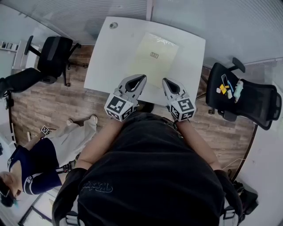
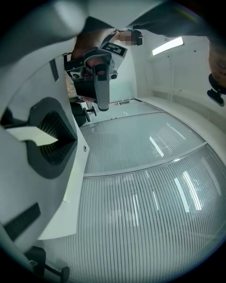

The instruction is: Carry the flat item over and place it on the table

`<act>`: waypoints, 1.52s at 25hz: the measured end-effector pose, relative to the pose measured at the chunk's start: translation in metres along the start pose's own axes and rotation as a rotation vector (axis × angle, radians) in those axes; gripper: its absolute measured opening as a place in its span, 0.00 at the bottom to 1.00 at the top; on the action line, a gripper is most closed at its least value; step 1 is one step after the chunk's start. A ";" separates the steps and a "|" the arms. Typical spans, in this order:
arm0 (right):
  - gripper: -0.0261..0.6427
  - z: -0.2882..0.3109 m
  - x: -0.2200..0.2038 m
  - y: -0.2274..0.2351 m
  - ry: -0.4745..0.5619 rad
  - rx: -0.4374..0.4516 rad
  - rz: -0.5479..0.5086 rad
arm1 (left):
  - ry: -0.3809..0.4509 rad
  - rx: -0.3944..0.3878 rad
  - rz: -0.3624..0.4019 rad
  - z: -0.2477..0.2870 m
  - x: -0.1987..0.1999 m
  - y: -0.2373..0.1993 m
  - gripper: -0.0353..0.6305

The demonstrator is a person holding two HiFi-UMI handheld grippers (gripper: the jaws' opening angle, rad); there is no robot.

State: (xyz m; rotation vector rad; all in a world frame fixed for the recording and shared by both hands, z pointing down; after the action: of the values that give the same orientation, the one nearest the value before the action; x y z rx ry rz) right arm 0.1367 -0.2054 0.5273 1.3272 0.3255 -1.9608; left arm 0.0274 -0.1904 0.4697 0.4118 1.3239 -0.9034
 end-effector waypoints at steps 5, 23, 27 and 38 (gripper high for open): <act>0.07 -0.005 0.001 -0.021 0.017 -0.034 0.016 | 0.000 -0.028 0.017 -0.020 -0.003 0.001 0.07; 0.07 -0.044 -0.025 -0.136 0.072 -0.119 0.036 | -0.017 -0.117 0.040 -0.124 -0.032 0.028 0.07; 0.07 -0.058 -0.032 -0.155 0.091 -0.130 0.033 | -0.021 -0.133 0.042 -0.137 -0.040 0.039 0.07; 0.07 -0.098 -0.035 -0.162 0.143 -0.131 -0.024 | -0.006 -0.141 0.062 -0.140 -0.042 0.076 0.07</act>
State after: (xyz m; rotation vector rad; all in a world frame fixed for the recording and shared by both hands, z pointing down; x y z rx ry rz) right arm 0.0993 -0.0211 0.4855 1.3855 0.5322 -1.8349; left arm -0.0051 -0.0291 0.4587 0.3383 1.3535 -0.7543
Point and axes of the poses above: the fingertips, and each gripper's own axes: z forward along the fingers, y to its right, x out of its top, the point moved 2 cm from there along -z, backward along the fingers, and after that the axes turned 5 degrees about -y, right-handed, at the moved point
